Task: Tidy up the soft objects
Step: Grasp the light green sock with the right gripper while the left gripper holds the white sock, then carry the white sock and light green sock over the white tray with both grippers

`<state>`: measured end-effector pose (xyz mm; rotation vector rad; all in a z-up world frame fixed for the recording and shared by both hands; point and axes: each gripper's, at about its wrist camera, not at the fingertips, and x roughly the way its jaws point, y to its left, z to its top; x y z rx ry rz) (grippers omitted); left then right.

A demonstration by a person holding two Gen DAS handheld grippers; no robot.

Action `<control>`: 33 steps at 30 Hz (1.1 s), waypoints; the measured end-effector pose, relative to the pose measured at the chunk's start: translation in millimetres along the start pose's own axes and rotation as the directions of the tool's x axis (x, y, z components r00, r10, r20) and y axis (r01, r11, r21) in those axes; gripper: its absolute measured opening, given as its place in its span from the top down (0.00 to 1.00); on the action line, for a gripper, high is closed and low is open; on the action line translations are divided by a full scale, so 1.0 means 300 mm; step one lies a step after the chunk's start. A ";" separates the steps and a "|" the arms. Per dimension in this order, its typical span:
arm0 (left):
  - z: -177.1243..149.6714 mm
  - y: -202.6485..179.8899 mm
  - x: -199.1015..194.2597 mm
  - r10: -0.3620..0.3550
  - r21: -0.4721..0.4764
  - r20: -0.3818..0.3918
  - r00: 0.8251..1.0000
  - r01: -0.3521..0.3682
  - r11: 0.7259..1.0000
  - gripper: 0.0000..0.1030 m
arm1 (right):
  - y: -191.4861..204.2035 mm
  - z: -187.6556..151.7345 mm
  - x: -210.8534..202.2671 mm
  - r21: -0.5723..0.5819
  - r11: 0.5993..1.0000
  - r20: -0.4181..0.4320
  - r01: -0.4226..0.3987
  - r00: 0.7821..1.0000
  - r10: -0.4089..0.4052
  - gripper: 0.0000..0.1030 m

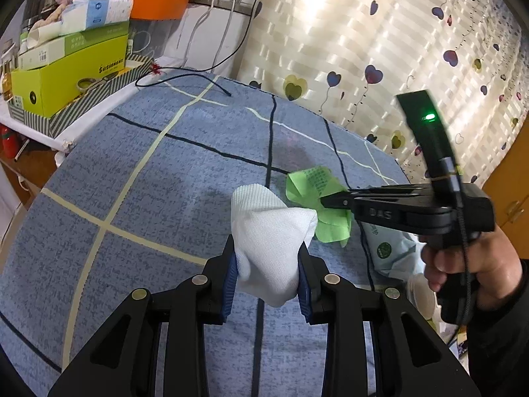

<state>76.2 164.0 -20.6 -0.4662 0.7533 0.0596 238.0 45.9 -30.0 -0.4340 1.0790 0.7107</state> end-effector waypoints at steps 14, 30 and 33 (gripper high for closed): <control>-0.028 -0.121 -0.095 -0.022 0.061 0.033 0.999 0.020 0.998 0.69 | 0.072 -0.168 -0.328 0.012 0.996 0.218 -0.087 0.973 0.082 0.92; -0.081 -0.294 -0.187 -0.074 0.140 0.047 0.996 0.066 0.988 0.69 | 0.061 -0.428 -0.566 0.061 0.992 0.358 -0.107 0.930 0.078 0.92; -0.092 -0.330 -0.200 -0.083 0.158 0.046 0.995 0.075 0.985 0.69 | 0.050 -0.471 -0.596 0.074 0.991 0.377 -0.116 0.923 0.080 0.92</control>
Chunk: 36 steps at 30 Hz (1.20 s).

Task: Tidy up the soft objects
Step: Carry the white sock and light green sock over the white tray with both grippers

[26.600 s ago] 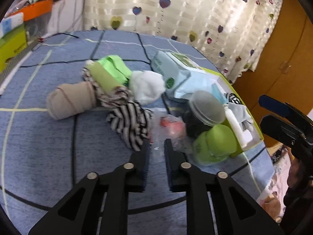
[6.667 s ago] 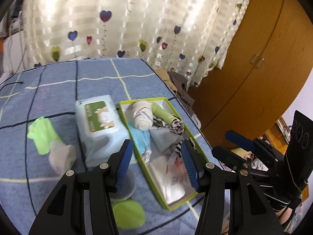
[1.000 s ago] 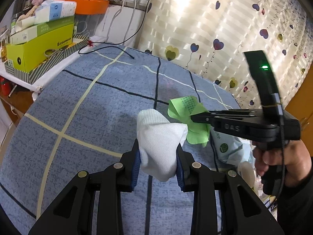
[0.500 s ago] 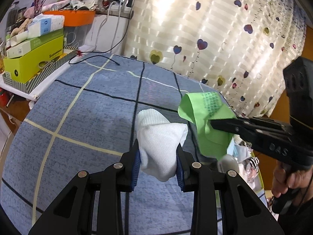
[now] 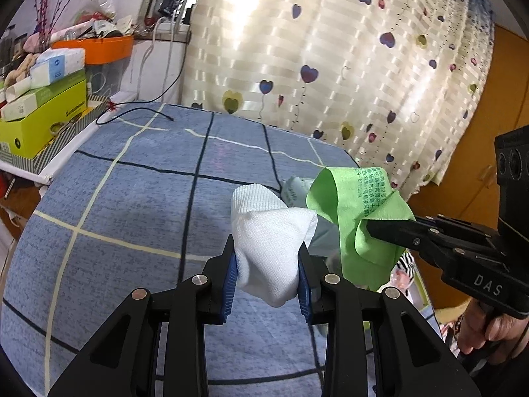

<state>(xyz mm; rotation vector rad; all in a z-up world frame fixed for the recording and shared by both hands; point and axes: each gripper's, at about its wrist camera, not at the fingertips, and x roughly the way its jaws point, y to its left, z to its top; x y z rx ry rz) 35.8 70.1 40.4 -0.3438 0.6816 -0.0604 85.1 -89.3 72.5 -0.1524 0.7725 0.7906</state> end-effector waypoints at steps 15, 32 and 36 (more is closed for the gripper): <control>-0.007 -0.216 0.024 -0.063 0.089 -0.025 0.998 0.065 0.994 0.69 | -0.153 -0.111 -0.209 0.097 0.994 0.076 0.056 0.995 -0.064 0.92; -0.012 -0.436 0.105 -0.143 0.172 -0.084 0.986 0.156 0.973 0.69 | -0.412 -0.236 -0.396 0.234 0.953 0.095 0.193 0.971 -0.220 0.92; -0.025 -0.469 0.132 -0.152 0.184 -0.108 0.982 0.170 0.968 0.69 | -0.473 -0.290 -0.390 0.266 0.936 0.059 0.230 0.965 -0.254 0.92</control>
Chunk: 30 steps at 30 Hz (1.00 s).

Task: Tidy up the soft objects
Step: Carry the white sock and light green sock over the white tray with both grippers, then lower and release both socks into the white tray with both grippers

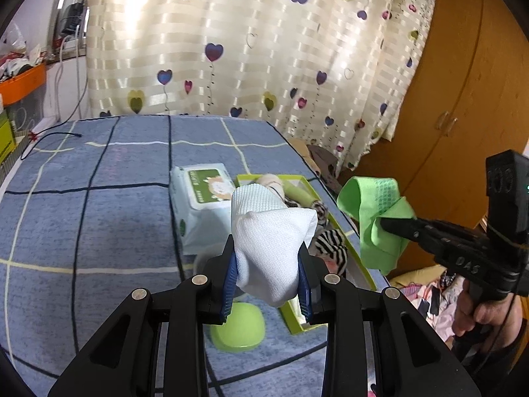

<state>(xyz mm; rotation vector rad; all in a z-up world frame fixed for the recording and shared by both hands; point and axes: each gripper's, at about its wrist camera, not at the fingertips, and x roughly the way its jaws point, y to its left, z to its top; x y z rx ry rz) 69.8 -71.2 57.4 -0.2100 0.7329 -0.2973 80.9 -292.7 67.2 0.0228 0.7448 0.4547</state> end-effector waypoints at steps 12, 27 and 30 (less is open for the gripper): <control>-0.013 -0.056 0.075 -0.011 0.027 -0.052 0.999 0.013 1.000 0.69 | -0.118 -0.159 0.160 -0.016 0.984 -0.148 0.176 0.973 -0.177 0.92; -0.012 -0.095 0.142 -0.021 0.045 -0.097 0.995 0.025 0.999 0.69 | -0.094 -0.190 0.155 -0.014 0.996 -0.134 0.093 0.987 -0.094 0.57; -0.013 -0.106 0.154 -0.022 0.050 -0.104 0.994 0.028 0.998 0.69 | -0.087 -0.196 0.122 -0.021 0.996 -0.104 0.081 0.991 -0.083 0.63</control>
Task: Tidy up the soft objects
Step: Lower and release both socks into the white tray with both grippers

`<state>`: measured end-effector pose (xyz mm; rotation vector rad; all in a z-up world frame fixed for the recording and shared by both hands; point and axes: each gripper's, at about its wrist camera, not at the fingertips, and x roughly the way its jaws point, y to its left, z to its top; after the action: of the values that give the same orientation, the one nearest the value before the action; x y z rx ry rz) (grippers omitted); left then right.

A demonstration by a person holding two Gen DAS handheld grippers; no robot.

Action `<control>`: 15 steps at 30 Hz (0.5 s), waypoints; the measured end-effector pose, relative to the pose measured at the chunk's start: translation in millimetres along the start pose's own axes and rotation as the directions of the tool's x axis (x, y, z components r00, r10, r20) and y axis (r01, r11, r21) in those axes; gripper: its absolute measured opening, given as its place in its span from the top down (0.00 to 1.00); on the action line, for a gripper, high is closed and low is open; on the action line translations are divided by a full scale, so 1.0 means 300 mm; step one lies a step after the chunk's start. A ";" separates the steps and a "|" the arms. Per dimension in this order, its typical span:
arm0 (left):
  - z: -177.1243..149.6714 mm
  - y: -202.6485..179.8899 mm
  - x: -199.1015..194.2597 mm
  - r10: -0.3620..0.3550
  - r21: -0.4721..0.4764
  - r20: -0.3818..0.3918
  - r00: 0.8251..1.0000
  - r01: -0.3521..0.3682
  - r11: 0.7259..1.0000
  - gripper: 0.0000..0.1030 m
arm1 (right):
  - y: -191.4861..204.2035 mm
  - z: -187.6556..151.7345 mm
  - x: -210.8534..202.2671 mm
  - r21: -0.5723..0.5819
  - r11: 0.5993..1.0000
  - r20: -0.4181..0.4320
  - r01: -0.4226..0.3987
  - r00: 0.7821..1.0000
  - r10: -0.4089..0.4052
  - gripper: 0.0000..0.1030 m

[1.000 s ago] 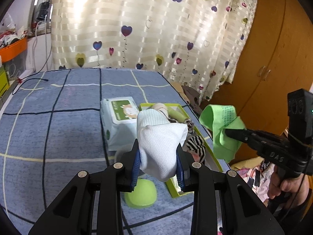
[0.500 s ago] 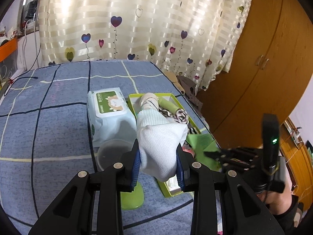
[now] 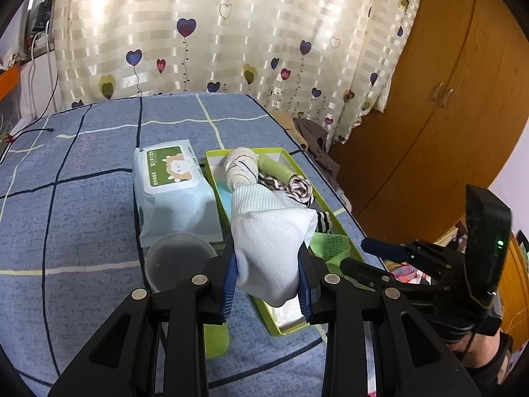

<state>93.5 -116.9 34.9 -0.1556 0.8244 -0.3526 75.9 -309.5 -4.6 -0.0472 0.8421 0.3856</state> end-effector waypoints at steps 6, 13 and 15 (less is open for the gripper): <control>0.001 -0.017 0.043 0.004 0.006 -0.024 1.000 -0.004 1.000 0.69 | -0.031 -0.036 0.060 0.028 1.000 -0.049 0.003 0.999 -0.002 0.93; 0.013 -0.046 0.117 0.012 0.019 -0.063 0.998 -0.011 1.000 0.69 | -0.077 -0.039 0.076 0.071 0.997 -0.035 -0.044 0.998 0.046 0.93; 0.023 -0.052 0.145 0.015 0.023 -0.070 0.997 -0.013 1.000 0.69 | -0.085 -0.030 0.055 0.075 0.996 -0.014 -0.049 0.999 0.050 0.93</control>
<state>121.9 -147.4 13.7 -0.1169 0.8904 -0.3559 88.3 -329.6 -25.5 0.0397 0.8739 0.4005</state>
